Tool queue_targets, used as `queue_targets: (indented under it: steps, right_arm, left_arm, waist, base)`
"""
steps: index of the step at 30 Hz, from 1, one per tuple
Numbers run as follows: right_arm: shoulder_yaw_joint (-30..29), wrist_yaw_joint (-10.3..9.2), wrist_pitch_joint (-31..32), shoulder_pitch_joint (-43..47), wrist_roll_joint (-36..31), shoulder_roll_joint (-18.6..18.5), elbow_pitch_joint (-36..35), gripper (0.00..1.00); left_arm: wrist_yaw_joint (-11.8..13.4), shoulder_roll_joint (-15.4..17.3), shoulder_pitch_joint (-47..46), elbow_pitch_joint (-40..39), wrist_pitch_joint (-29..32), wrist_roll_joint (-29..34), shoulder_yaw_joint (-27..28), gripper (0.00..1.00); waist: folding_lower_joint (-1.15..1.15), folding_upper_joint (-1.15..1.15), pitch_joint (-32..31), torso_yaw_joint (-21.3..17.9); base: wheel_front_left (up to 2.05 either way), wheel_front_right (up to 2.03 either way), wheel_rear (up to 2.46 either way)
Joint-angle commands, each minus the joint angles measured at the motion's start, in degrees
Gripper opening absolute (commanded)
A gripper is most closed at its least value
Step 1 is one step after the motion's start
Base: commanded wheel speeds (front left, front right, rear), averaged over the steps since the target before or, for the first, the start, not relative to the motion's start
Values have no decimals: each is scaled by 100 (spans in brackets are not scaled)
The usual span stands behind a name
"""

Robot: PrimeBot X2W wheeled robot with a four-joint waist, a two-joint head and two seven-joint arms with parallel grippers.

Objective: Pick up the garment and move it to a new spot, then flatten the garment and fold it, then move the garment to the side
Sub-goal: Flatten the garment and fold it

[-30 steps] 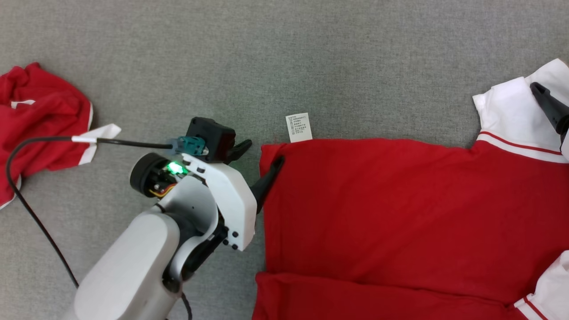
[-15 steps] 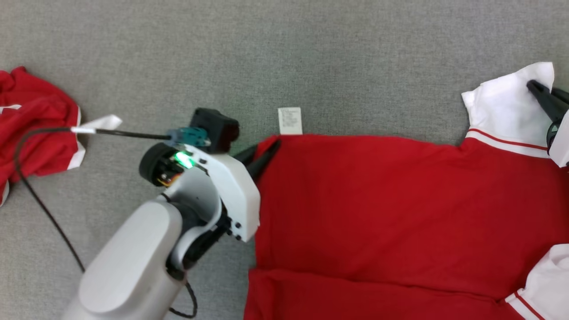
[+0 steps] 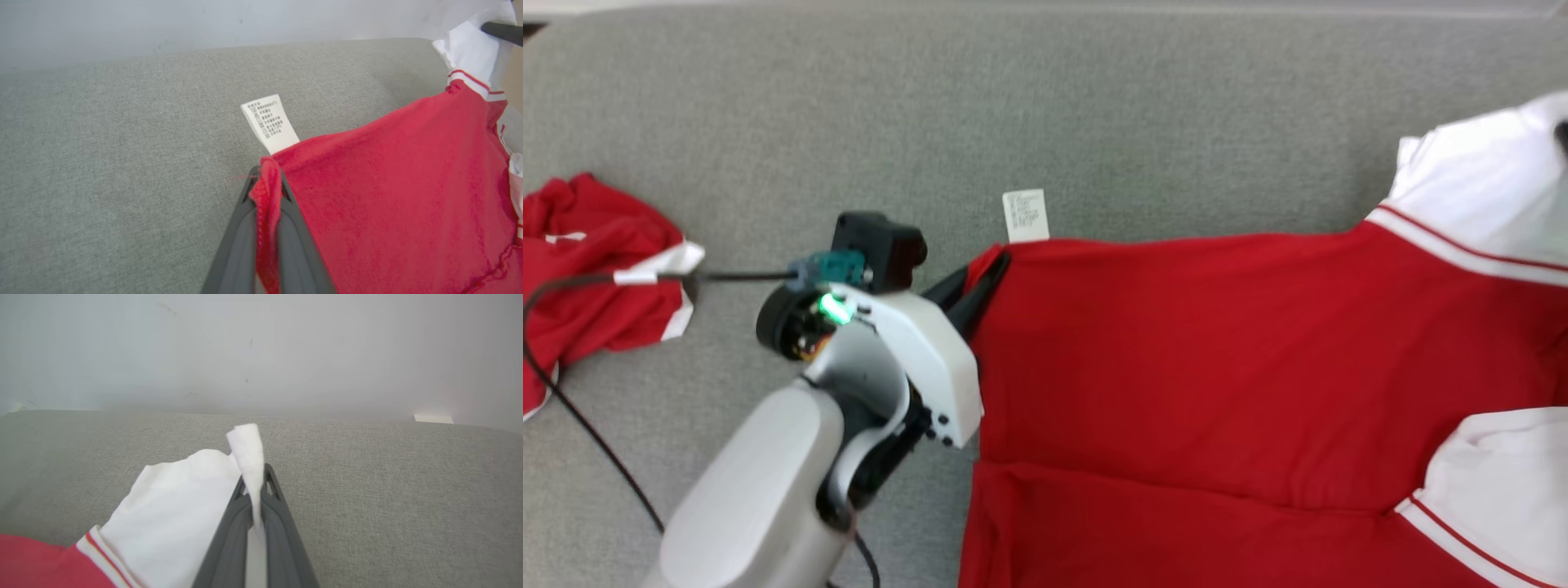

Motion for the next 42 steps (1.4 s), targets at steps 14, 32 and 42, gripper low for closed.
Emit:
queue_targets:
  steps: [14, 32, 42]
  right_arm:
    - [-226, 1, -653, 2841, 491, -169, -990, 0]
    - [-392, 1, -791, 3831, 132, 38, -699, 100]
    - [-1504, 1, -626, 4063, 180, 342, -1080, 100]
  left_arm:
    - [370, 300, 1973, -845, -414, -212, -90, 0]
    - [616, 346, 3042, -747, -1024, 5, -284, 100]
    - [1304, 171, 3518, -823, -3478, 1052, 11, 100]
  waist:
    - [0, 0, -941, -451]
    - [0, 0, -1273, -590]
    - [0, 0, -1462, -594]
  base:
    - [0, 0, 0]
    - [0, 0, 0]
    - [0, 0, 0]
